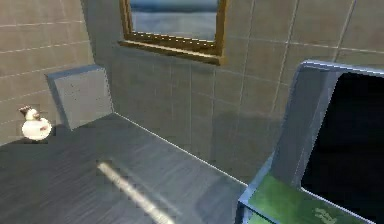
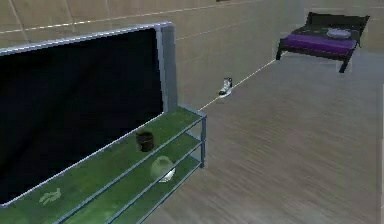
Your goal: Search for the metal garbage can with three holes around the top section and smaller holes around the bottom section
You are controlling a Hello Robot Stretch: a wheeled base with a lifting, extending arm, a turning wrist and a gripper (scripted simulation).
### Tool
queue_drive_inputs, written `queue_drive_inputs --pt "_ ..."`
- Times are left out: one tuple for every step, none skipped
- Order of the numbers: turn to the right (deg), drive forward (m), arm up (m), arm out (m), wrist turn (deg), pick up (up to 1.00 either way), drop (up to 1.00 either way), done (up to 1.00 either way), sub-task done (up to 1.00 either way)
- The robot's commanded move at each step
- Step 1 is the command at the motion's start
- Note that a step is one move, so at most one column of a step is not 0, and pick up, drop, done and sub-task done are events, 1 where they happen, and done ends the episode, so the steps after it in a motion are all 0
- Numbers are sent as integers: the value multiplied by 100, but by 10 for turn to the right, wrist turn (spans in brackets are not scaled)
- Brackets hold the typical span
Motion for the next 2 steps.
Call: queue_drive_inputs --pt "-420 0 0 0 0 0 0 0 0" --pt "0 100 0 0 0 0 0 0 0"
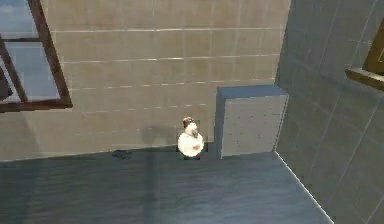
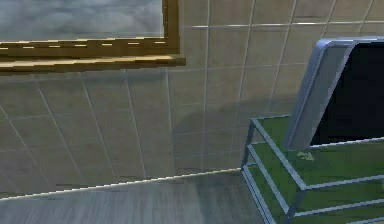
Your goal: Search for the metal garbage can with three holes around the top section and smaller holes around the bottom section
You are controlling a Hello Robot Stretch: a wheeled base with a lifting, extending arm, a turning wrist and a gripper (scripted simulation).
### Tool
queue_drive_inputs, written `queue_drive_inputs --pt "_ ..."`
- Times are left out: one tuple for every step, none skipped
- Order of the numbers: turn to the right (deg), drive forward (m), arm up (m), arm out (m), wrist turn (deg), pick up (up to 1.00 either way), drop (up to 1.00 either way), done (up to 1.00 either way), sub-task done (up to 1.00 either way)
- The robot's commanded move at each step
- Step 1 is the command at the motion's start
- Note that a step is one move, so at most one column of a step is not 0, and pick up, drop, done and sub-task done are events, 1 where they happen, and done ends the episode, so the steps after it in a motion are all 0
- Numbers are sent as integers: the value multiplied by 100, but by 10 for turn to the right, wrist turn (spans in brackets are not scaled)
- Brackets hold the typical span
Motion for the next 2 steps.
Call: queue_drive_inputs --pt "-90 0 0 0 0 0 0 0 0" --pt "0 10 0 0 0 0 0 0 0"
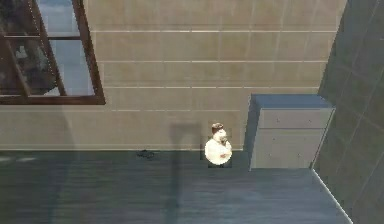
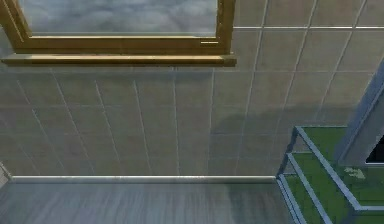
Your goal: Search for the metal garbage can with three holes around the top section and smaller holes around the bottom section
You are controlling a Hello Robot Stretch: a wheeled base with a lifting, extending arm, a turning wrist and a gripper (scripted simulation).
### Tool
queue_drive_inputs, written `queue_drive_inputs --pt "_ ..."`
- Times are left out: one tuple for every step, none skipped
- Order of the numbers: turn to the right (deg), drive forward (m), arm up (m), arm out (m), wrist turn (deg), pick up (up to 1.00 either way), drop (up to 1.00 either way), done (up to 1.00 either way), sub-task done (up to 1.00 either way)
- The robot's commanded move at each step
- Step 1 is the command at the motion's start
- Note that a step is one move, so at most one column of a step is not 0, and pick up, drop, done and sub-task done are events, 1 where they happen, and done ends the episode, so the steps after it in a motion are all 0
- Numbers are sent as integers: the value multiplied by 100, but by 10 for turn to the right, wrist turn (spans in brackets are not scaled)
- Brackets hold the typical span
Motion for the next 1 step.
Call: queue_drive_inputs --pt "-450 0 0 0 0 0 0 0 0"
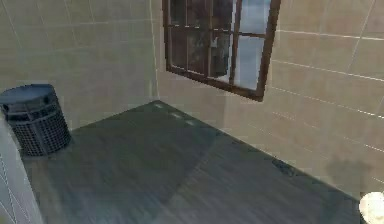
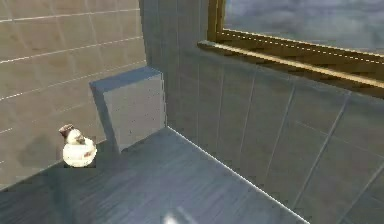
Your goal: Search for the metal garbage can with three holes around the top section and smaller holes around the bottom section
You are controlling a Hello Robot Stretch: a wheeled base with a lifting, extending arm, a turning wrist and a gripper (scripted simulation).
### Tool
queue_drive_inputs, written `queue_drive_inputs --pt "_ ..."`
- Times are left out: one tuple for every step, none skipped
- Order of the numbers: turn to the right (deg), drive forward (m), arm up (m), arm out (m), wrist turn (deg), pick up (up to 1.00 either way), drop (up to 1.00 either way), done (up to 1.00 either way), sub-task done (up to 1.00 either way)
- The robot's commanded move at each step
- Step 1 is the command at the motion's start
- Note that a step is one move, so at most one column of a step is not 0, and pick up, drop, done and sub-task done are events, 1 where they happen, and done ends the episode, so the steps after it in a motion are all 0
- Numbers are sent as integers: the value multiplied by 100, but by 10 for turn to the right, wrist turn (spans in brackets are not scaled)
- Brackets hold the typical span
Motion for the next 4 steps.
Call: queue_drive_inputs --pt "0 60 0 0 0 0 0 0 0" --pt "-420 0 0 0 0 0 0 0 0" --pt "0 100 0 0 0 0 0 0 0" --pt "-180 0 0 0 0 0 0 0 0"
